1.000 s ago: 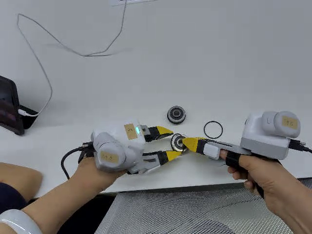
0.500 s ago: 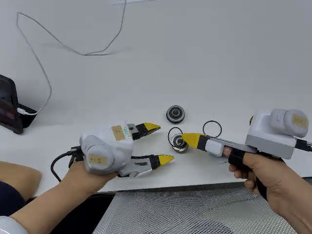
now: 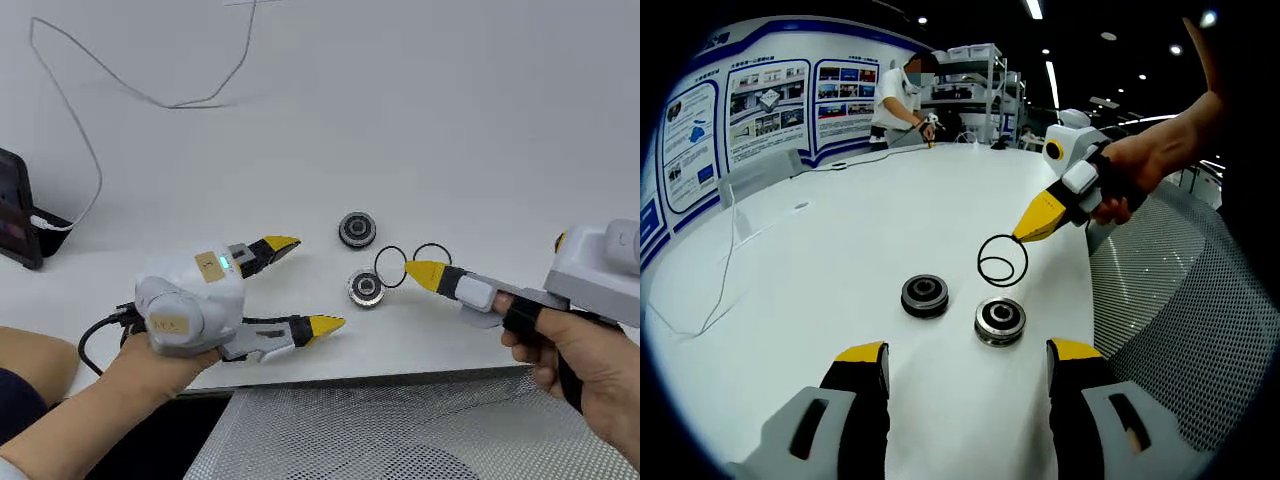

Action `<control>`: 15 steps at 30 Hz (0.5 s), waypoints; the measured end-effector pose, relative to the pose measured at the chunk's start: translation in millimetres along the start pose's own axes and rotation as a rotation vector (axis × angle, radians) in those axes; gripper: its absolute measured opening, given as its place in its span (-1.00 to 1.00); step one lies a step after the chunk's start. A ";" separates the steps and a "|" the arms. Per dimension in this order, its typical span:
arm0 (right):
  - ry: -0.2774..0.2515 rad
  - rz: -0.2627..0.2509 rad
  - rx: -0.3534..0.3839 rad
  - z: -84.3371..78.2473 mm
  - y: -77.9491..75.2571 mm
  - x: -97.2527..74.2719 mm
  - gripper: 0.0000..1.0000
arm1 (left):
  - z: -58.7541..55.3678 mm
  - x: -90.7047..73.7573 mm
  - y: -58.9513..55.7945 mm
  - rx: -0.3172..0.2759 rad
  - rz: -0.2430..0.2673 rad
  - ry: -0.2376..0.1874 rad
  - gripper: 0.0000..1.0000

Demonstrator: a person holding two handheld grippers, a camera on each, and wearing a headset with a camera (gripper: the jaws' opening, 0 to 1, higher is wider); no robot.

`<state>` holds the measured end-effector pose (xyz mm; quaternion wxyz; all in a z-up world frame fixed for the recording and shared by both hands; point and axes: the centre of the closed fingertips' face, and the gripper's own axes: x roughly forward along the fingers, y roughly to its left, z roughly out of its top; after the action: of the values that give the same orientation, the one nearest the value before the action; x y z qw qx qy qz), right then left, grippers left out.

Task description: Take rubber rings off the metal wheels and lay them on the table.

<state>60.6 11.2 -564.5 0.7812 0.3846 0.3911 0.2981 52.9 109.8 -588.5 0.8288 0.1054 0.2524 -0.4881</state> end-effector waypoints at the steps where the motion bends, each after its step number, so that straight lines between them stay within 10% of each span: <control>1: -0.007 -0.006 0.002 2.0 -2.2 -1.1 -0.97 | 0.1 -0.4 0.1 -0.005 0.000 -0.004 0.32; 15: -0.026 -0.133 -0.003 12.3 -42.5 -6.7 -0.97 | -3.0 -3.3 1.8 -0.044 0.020 -0.019 0.50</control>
<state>74.5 -20.9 -592.5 0.8049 0.3603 0.4052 0.2412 52.2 114.4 -589.5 0.8382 0.0850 0.2538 -0.4752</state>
